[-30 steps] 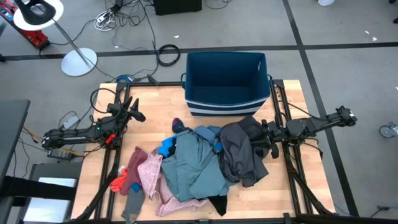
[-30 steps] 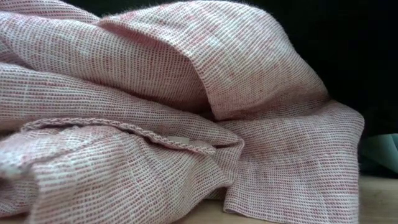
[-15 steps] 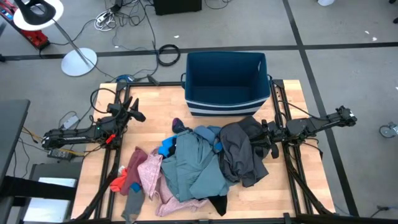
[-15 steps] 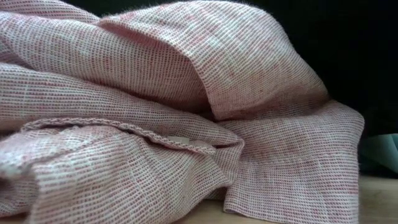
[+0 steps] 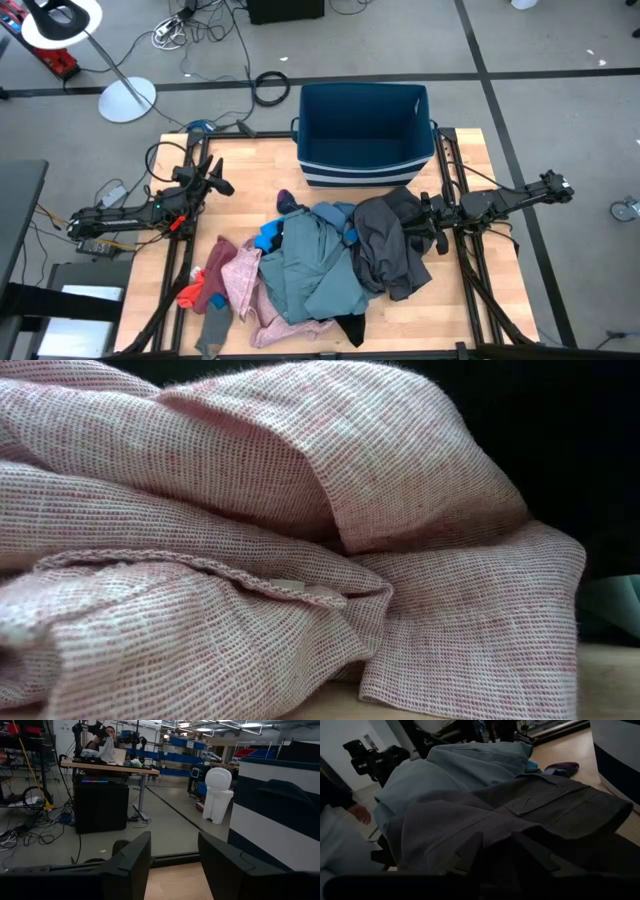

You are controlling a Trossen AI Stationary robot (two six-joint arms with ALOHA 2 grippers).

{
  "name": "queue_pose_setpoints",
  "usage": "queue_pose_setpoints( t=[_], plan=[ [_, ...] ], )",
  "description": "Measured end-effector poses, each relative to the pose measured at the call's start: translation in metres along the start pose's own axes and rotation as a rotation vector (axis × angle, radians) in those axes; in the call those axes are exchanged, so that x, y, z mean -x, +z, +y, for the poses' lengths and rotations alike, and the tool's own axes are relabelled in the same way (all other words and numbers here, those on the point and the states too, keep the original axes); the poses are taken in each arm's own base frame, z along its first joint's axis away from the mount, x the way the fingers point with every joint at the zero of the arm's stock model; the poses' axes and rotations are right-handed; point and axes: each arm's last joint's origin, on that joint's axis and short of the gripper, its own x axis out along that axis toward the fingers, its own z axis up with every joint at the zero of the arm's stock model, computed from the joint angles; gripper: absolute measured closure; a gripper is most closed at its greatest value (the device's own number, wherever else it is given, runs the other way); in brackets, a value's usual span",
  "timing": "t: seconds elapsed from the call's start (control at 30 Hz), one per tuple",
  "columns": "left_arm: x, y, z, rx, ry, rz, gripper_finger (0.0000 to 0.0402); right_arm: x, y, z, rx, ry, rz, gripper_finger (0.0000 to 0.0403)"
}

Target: Sort clothes

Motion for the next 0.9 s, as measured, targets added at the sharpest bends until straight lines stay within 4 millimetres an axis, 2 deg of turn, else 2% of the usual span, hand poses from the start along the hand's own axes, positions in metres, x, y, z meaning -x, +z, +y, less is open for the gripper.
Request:
queue_pose_setpoints(
  t=[0.6, 0.9],
  plan=[
    [0.0, 0.0001, 0.0, 0.0, 0.0, 0.0, 0.0232, 0.0, 0.0, 0.0, 0.001, -0.001, 0.0, 0.0298],
    [0.0, 0.0001, 0.0, 0.0, 0.0, 0.0, 0.0232, 0.0002, 0.0065, 0.0009, -0.003, -0.023, -0.08, 0.0298]
  ],
)
